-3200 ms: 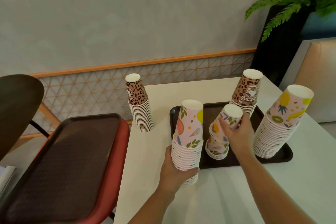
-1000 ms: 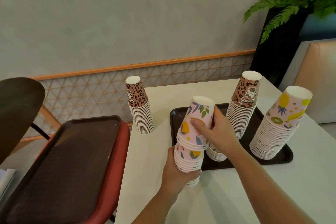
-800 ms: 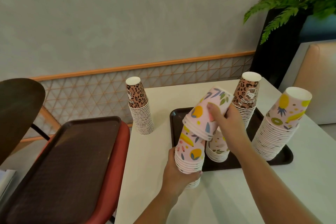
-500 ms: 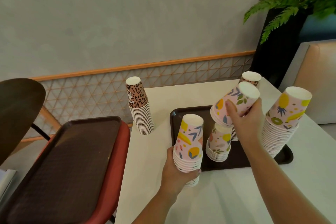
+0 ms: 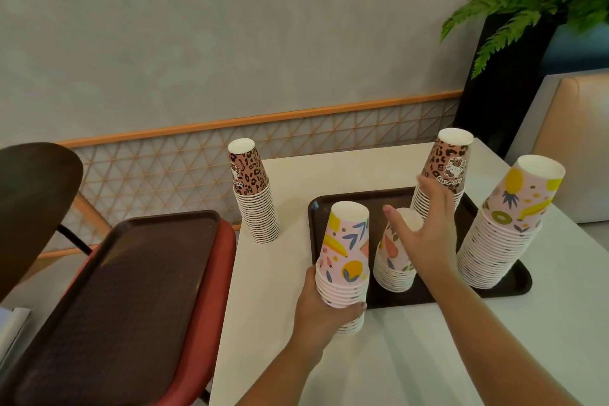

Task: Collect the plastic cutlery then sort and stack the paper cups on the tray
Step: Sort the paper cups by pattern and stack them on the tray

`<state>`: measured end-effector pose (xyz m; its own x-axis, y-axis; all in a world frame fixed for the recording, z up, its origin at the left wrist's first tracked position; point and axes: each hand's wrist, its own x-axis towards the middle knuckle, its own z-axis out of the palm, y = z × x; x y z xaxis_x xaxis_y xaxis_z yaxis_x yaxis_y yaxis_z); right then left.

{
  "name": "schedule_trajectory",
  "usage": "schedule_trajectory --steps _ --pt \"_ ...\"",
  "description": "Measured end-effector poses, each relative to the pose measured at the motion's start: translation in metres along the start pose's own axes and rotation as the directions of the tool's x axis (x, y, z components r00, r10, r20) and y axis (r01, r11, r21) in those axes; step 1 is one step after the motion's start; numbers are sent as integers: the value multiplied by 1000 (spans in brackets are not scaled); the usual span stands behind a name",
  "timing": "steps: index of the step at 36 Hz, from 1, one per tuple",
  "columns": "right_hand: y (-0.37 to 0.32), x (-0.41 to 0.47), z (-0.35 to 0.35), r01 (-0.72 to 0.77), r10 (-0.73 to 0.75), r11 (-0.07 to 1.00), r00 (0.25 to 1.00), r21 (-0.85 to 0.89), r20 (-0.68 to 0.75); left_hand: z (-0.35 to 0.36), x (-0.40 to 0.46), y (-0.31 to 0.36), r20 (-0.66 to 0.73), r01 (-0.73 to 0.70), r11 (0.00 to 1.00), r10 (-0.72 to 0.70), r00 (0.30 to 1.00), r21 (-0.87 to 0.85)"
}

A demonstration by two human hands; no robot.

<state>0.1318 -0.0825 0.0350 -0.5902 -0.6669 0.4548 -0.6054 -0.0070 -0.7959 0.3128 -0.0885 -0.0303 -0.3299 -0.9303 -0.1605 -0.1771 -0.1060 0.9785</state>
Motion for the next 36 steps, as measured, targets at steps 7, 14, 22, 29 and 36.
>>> schedule_trajectory --steps 7,14,22,29,36 --pt "-32 -4 11 -89 -74 967 799 238 597 1 0 -2 8 -17 998 17 1000 -55" --pt "-31 -12 19 -70 -51 981 805 179 591 0 2 -1 17 -17 998 18 1000 -52" --pt "-34 -3 16 -105 -7 969 893 224 449 -1 3 -5 23 4 1000 -3 1000 -24" --pt "-33 17 5 -210 144 906 970 369 196 2 3 -6 23 51 998 -50 998 -24" --pt "-23 36 -14 -19 47 960 995 278 -94 2 3 -7 19 51 999 -51 999 -14"
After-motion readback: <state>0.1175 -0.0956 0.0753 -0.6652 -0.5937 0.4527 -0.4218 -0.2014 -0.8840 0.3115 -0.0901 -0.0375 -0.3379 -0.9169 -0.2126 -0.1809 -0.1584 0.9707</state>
